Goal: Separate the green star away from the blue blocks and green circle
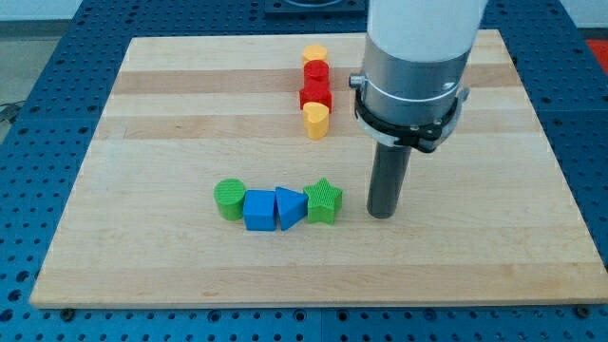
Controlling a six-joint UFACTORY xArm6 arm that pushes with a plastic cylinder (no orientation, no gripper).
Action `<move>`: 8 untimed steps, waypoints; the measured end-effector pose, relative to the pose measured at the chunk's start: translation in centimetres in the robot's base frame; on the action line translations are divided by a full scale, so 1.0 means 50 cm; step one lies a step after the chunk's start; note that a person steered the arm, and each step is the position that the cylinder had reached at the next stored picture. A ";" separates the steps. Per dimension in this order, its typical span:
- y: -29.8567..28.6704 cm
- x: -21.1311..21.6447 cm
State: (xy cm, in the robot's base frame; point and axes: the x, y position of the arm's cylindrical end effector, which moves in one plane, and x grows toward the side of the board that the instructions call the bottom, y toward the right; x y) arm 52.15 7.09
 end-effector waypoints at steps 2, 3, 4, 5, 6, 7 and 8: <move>-0.051 -0.056; -0.086 -0.044; -0.091 -0.051; -0.118 -0.072; -0.174 -0.101; -0.202 -0.077; -0.219 -0.056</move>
State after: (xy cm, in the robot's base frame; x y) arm 49.35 -3.87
